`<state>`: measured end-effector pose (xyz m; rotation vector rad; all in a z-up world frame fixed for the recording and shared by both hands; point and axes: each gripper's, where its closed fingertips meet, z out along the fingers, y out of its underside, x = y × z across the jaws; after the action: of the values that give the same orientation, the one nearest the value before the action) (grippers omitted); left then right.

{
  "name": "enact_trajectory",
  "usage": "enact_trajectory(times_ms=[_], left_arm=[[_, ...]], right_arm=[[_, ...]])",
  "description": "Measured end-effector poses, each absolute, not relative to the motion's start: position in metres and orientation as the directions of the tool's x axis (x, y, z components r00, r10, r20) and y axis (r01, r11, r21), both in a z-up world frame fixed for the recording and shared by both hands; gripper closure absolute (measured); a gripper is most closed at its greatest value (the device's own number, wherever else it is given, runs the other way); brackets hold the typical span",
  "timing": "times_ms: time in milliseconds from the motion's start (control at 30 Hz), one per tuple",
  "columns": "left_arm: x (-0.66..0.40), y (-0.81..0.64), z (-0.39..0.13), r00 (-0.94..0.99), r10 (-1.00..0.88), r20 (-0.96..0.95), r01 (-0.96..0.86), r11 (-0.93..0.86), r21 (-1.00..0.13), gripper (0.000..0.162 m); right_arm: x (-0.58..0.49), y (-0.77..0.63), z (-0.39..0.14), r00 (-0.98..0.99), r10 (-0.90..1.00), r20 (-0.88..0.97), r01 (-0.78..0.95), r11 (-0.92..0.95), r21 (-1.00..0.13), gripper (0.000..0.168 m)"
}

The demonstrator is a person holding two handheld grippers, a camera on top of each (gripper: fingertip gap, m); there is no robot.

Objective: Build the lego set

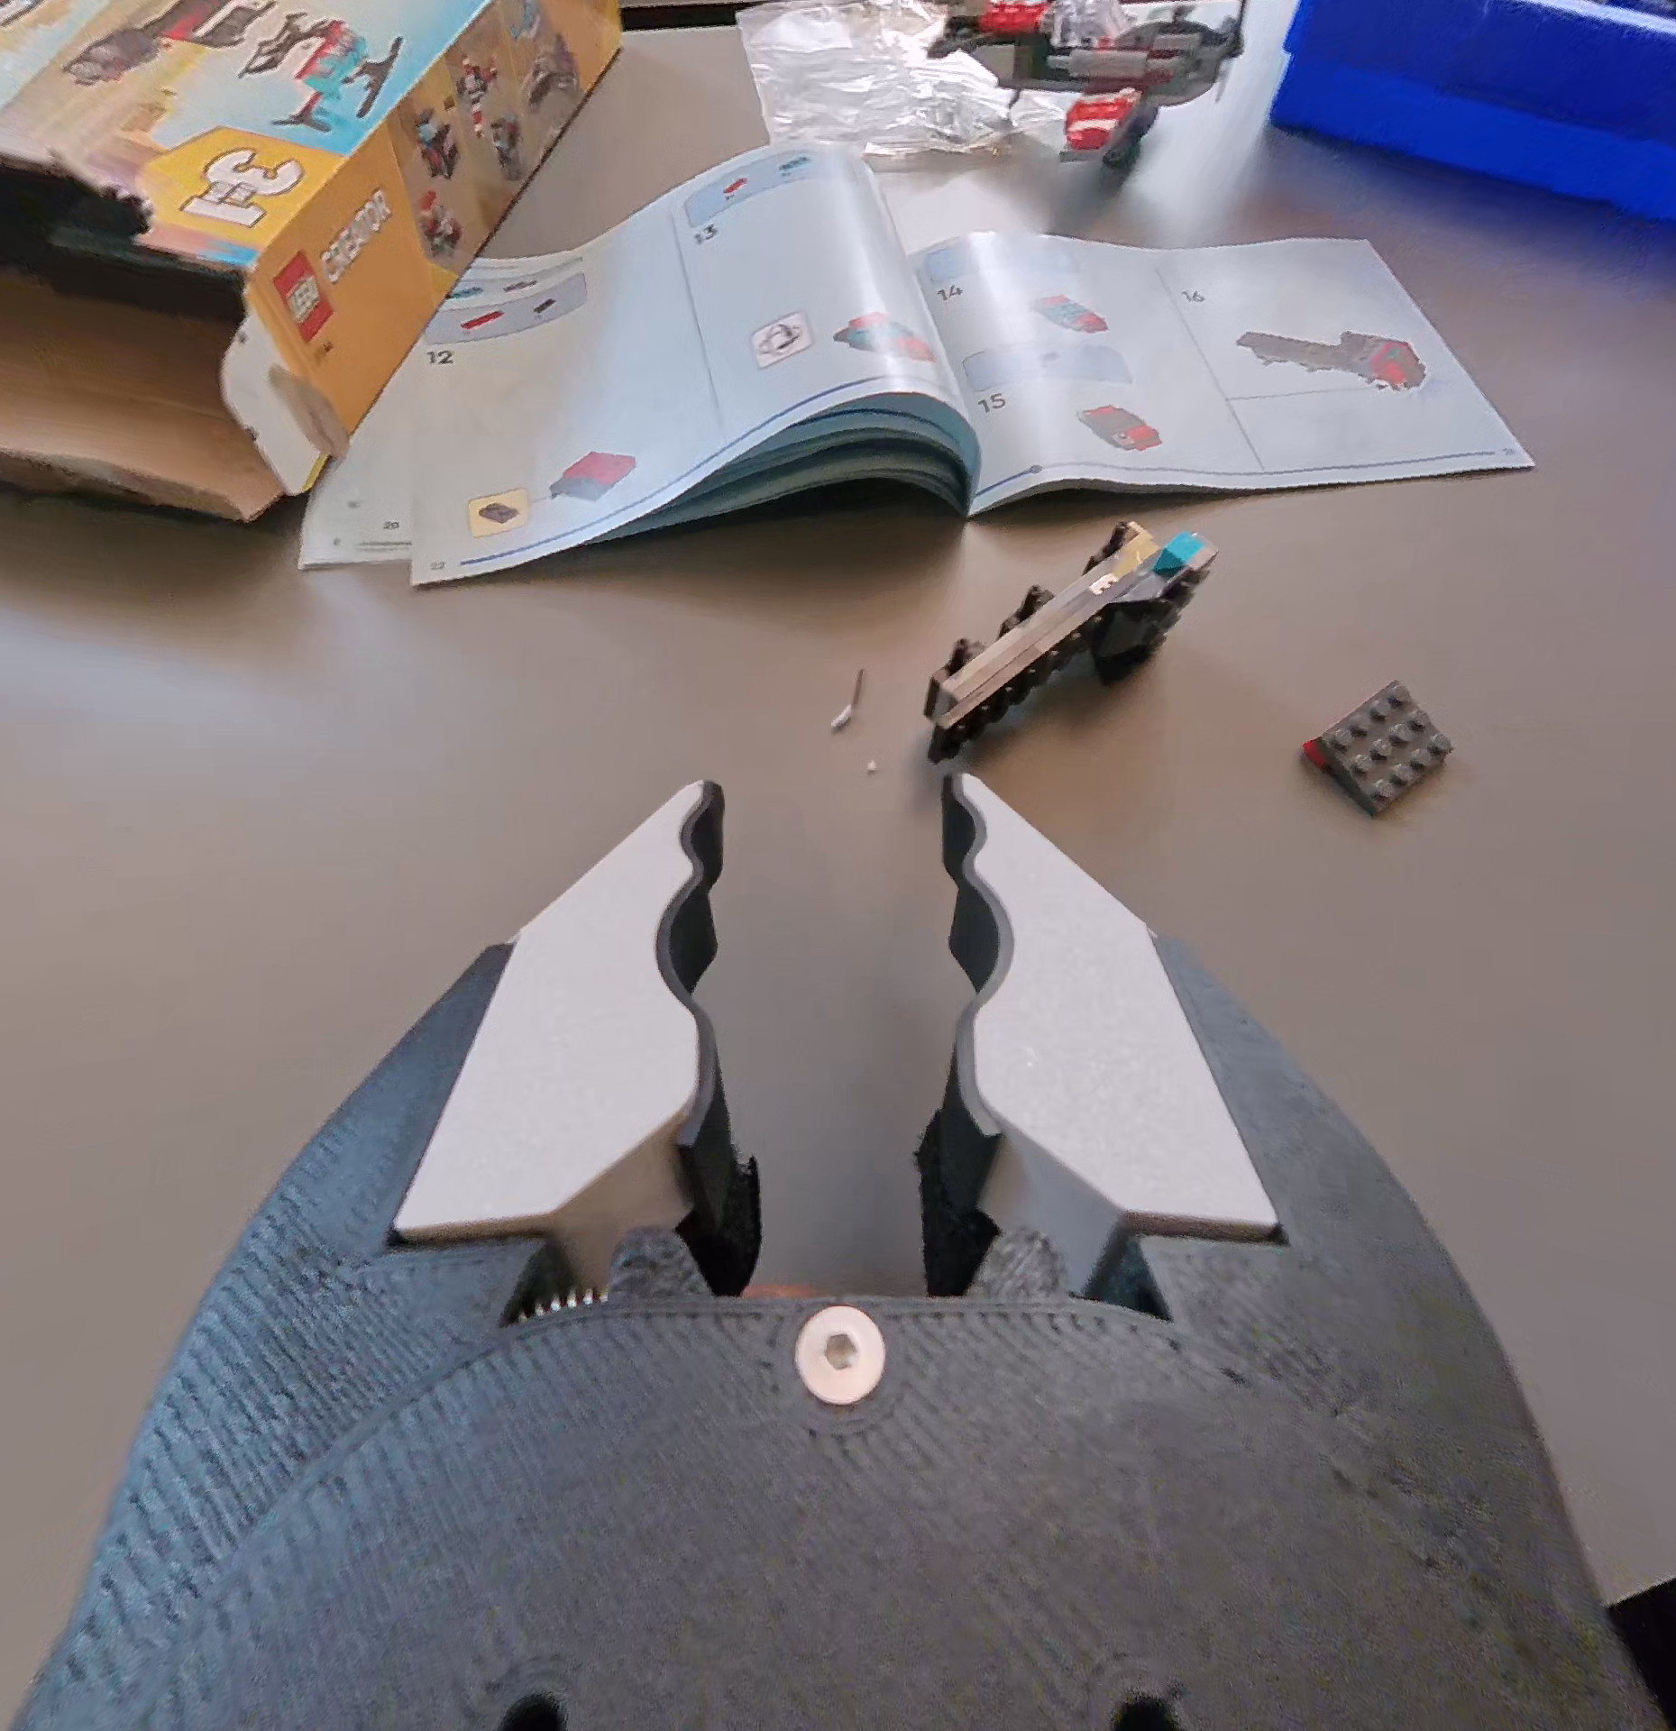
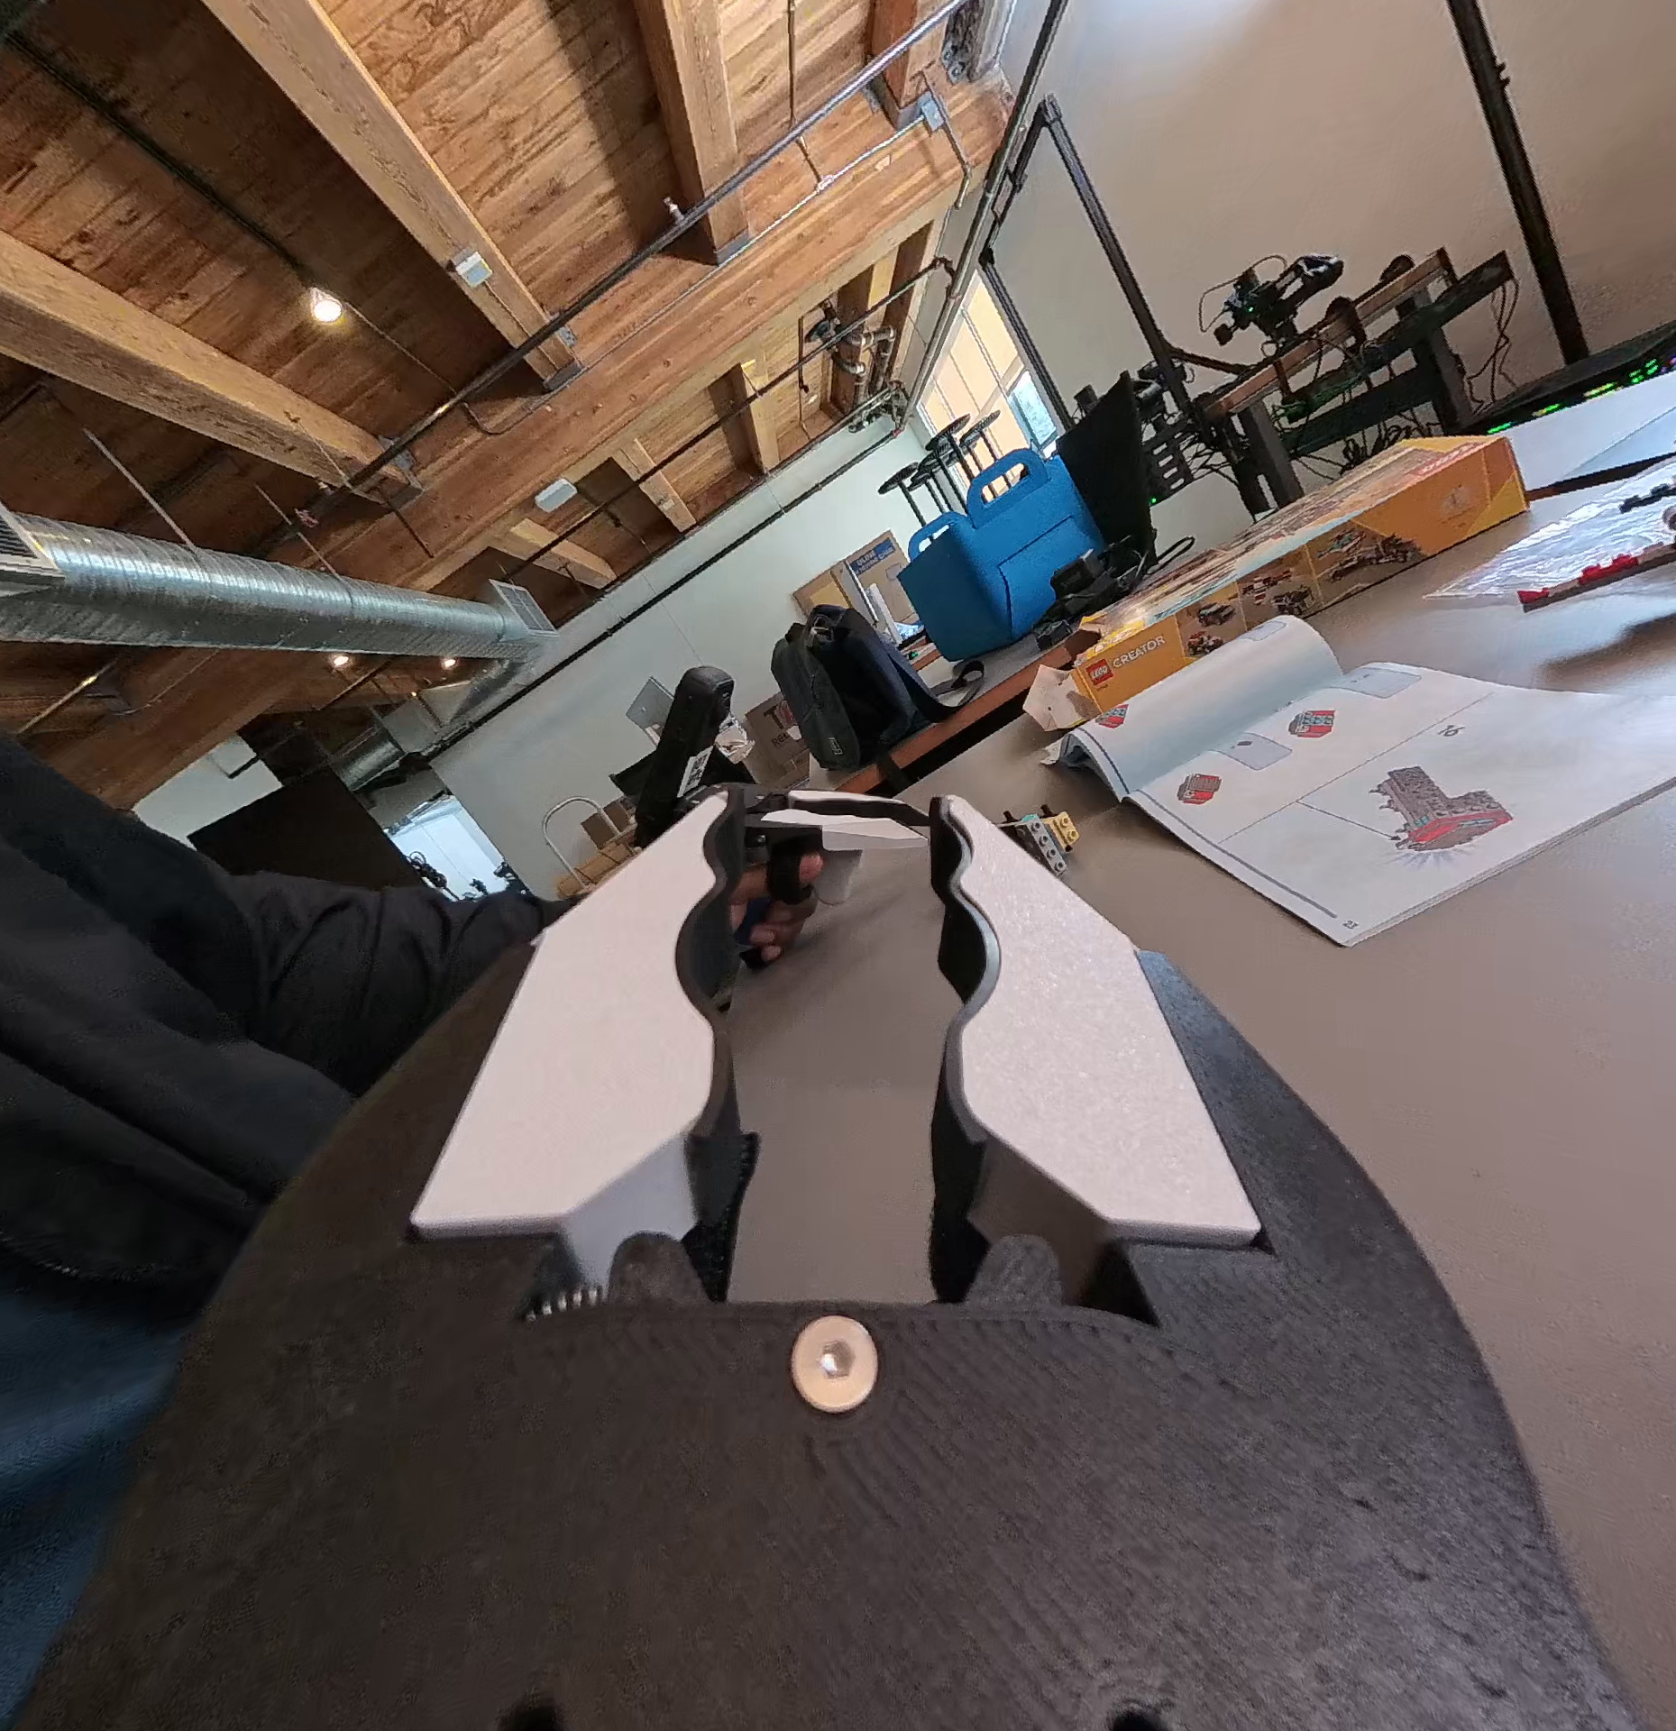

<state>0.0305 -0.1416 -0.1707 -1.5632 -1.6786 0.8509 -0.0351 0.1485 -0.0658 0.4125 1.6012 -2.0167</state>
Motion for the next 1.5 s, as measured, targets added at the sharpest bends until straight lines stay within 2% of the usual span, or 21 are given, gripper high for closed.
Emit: enact_trajectory(times_ms=[100, 233, 333, 467, 600, 700, 867, 1033, 1400, 1500], left_arm=[[0.006, -0.112, -0.152, 0.066, 0.998, 0.017, 0.517, -0.02, -0.856, 0.113], [-0.077, 0.005, -0.062, 0.412, 0.911, -0.017, 0.385, -0.19, -0.903, 0.112], [-0.13, 0.133, 0.0, 0.69, 0.72, -0.081, 0.301, -0.386, -0.872, 0.113], [-0.155, 0.312, 0.027, 0.921, 0.378, -0.093, 0.176, -0.616, -0.768, 0.113], [-0.154, 0.458, -0.003, 0.993, 0.078, -0.09, 0.002, -0.766, -0.643, 0.115], [-0.158, 0.536, -0.045, 0.999, -0.022, -0.05, -0.046, -0.83, -0.556, 0.122], [-0.172, 0.605, -0.115, 1.0, -0.017, 0.022, -0.006, -0.901, -0.434, 0.13], [-0.179, 0.627, -0.159, 0.998, -0.012, 0.065, 0.012, -0.934, -0.357, 0.134], [-0.179, 0.633, -0.192, 0.994, -0.092, 0.06, -0.073, -0.96, -0.269, 0.135], [-0.181, 0.636, -0.193, 0.994, -0.102, 0.028, -0.09, -0.956, -0.279, 0.145]], right_arm=[[-0.035, 0.148, -0.066, -0.806, -0.225, -0.548, 0.584, -0.15, -0.798, 0.129], [-0.032, 0.146, -0.068, -0.81, -0.22, -0.544, 0.577, -0.13, -0.806, 0.129], [-0.03, 0.14, -0.074, -0.827, -0.184, -0.531, 0.552, -0.094, -0.828, 0.129], [-0.025, 0.13, -0.085, -0.859, -0.12, -0.497, 0.503, -0.026, -0.864, 0.129], [-0.025, 0.129, -0.09, -0.861, -0.087, -0.502, 0.504, 0.002, -0.864, 0.129], [-0.025, 0.13, -0.091, -0.853, -0.094, -0.513, 0.514, 0.014, -0.858, 0.129], [-0.019, 0.137, -0.092, -0.841, -0.144, -0.521, 0.52, 0.051, -0.853, 0.128], [-0.038, 0.157, -0.088, -0.83, -0.132, -0.542, 0.547, 0.003, -0.837, 0.129], [-0.056, 0.167, -0.088, -0.81, -0.118, -0.575, 0.581, -0.021, -0.814, 0.129], [-0.057, 0.168, -0.087, -0.805, -0.12, -0.58, 0.587, -0.027, -0.809, 0.129]])
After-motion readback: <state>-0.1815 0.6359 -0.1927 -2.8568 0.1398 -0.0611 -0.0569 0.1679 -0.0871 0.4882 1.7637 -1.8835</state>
